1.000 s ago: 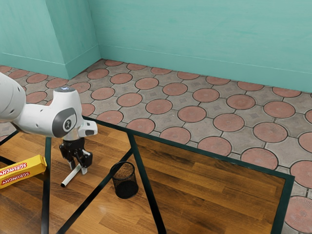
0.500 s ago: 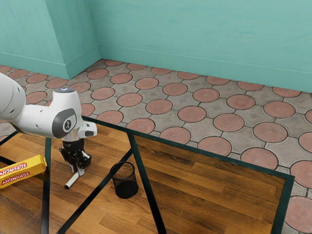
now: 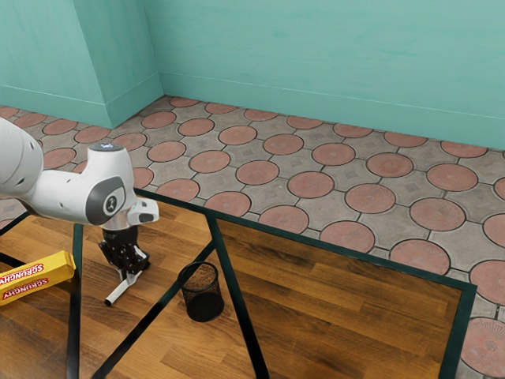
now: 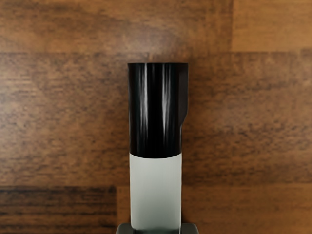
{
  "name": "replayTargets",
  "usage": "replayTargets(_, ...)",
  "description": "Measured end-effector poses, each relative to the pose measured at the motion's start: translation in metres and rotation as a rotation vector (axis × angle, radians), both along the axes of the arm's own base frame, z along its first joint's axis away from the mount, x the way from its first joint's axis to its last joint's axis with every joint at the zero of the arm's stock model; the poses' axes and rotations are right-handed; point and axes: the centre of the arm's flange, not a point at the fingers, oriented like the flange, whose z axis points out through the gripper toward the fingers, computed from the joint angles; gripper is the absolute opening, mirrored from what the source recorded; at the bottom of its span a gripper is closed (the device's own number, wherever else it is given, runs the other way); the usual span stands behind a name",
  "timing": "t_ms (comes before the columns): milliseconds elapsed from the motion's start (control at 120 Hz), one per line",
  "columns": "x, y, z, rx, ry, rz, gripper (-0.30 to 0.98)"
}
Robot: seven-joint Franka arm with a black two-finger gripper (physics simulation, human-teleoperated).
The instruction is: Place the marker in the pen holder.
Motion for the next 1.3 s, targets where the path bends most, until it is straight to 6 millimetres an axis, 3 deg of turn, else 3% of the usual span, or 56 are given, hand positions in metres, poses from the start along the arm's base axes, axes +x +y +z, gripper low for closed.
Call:
replayTargets(383,0.000,0.000,-0.006,0.003,0.008,0.002,0.10)
replayTargets(667,0.005,-0.010,0.009,0.002,-0.027,-0.021,0.01)
replayTargets(767,0.009,-0.013,0.038,-0.001,-0.087,-0.028,0.01)
replayTargets(800,0.012,-0.018,0.056,-0.003,-0.127,-0.035,0.00)
replayTargets(883,0.013,-0.037,0.121,-0.011,-0.279,-0.072,0.00)
replayTargets(992,-0.008,-0.071,0.218,-0.019,-0.512,-0.135,0.01)
replayTargets(1075,-0.028,-0.116,0.260,-0.017,-0.639,-0.222,0.01)
replayTargets(1133,-0.044,-0.142,0.277,-0.014,-0.707,-0.273,0.01)
replayTargets(1167,-0.051,-0.156,0.276,-0.013,-0.726,-0.300,0.01)
replayTargets(1300,-0.058,-0.184,0.226,-0.019,-0.709,-0.353,0.01)
